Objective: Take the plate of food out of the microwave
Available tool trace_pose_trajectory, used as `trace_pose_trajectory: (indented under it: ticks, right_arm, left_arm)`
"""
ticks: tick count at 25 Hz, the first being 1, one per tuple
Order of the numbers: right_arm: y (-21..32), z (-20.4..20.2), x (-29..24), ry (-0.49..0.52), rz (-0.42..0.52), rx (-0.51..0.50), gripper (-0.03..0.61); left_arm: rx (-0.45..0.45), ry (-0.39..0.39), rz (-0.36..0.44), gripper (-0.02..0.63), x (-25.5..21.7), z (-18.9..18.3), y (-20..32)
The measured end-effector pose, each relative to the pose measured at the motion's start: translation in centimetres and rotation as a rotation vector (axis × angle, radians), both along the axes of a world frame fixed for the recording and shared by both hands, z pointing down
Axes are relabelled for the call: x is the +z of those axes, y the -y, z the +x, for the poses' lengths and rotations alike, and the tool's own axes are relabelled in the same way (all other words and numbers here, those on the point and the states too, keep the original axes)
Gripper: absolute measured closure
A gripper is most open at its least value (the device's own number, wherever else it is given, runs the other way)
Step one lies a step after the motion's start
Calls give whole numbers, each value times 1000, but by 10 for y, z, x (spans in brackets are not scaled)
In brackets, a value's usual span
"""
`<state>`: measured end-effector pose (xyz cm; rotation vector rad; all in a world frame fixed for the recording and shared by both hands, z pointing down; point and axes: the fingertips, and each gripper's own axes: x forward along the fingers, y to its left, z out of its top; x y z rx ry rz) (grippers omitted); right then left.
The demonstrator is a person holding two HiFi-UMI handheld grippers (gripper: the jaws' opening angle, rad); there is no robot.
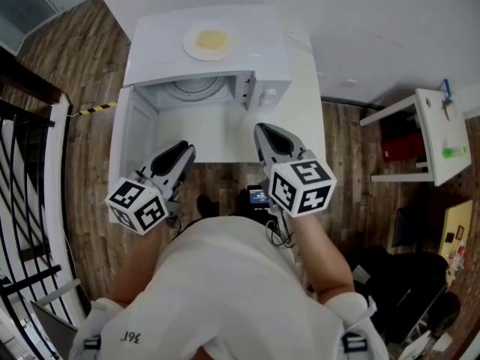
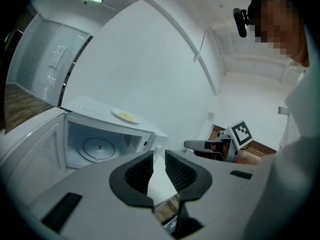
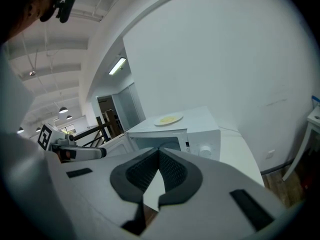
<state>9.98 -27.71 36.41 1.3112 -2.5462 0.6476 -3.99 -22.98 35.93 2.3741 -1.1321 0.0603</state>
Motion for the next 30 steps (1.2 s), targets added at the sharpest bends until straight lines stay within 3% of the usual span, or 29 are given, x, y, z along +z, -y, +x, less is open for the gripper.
trace_pose_trajectory:
  ticks: [13, 30]
  right_arm:
    - [-12, 12, 28, -58, 2, 26, 577]
    - [12, 38, 34, -84, 2, 86, 578]
  left_arm:
    - [-25, 10, -35, 537, 24, -11, -8]
    - [-5, -2, -49, 554, 33, -9, 3]
